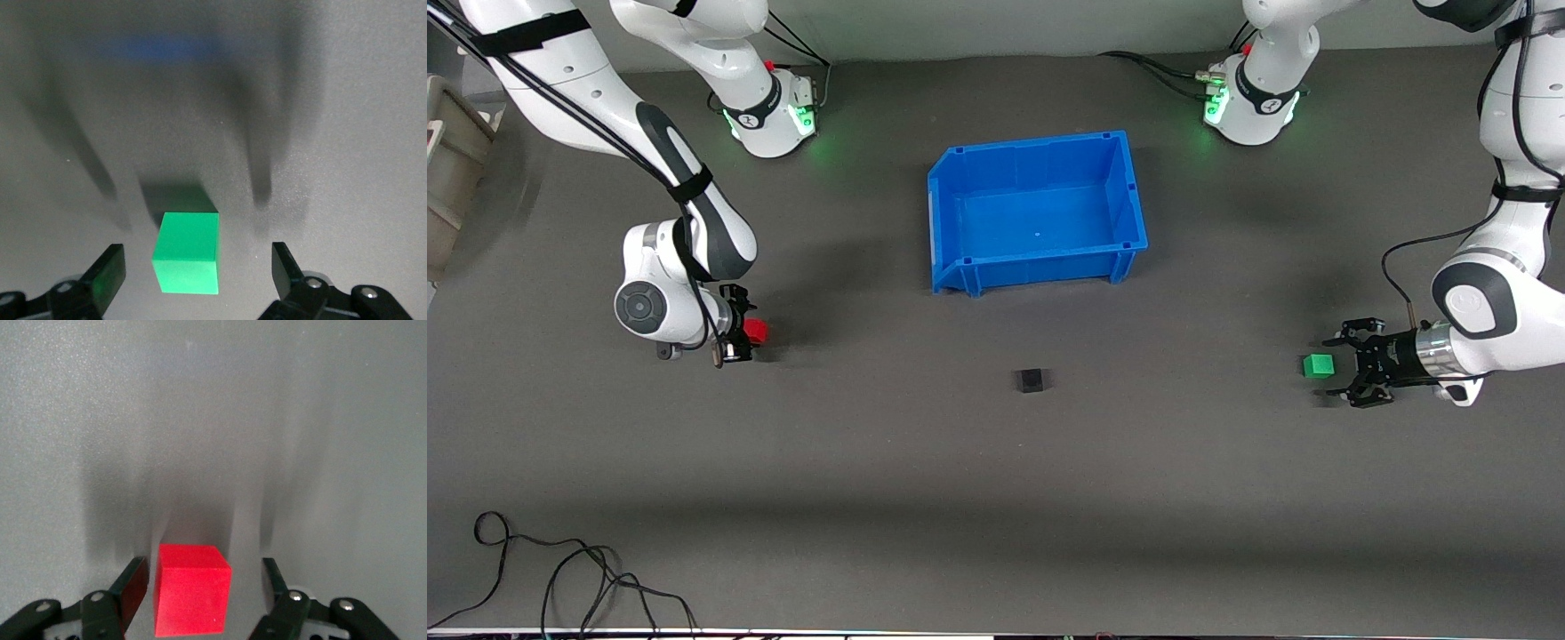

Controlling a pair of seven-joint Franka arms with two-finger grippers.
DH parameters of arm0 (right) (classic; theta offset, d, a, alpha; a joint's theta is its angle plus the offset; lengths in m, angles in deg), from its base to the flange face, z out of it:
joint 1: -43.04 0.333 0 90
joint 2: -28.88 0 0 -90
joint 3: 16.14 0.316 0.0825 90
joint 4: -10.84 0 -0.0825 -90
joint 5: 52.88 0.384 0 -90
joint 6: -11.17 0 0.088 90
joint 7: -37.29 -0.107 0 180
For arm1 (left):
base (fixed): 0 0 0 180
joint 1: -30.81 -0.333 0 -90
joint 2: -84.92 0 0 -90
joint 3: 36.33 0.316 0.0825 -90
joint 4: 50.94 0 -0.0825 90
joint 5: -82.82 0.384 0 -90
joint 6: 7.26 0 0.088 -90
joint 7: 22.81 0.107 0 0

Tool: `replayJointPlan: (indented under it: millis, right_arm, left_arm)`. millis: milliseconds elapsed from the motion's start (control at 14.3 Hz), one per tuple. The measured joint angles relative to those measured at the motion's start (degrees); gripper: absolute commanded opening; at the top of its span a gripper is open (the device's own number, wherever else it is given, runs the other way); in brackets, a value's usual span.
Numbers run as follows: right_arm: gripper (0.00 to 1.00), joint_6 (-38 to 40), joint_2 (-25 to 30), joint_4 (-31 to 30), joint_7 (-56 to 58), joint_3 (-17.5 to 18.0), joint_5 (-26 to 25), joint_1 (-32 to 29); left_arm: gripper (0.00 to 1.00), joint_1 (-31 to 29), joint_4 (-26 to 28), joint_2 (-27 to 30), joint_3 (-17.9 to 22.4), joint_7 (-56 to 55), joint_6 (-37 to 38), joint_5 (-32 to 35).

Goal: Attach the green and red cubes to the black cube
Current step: 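Lower and close the right gripper on the red cube while the left grasps green, then carry the red cube and the green cube toward the black cube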

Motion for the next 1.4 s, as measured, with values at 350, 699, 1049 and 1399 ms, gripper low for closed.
replayJointPlan:
  millis: [350,699,1049,1399]
  right_arm:
    - [0.76,-0.1,0.0,0.0,0.0,-0.1,-1.4,0.0]
    - [0.34,-0.1,0.0,0.2,0.0,-0.1,-1.5,0.0]
    - [0.32,1.3,3.4,1.2,0.0,0.1,-1.7,2.4]
    - [0.26,2.0,6.5,5.4,-0.3,0.5,-1.7,8.3]
  left_arm:
    - [0.29,-0.4,-0.1,0.0,0.1,1.2,0.2,0.0]
    - [0.29,-0.3,-2.6,0.4,0.0,0.8,3.0,-0.3]
    - [0.29,4.3,-8.3,0.5,-2.3,-8.1,5.2,-3.2]
    - [0.27,19.1,-9.2,-0.2,-3.3,-22.6,-7.4,-7.1]
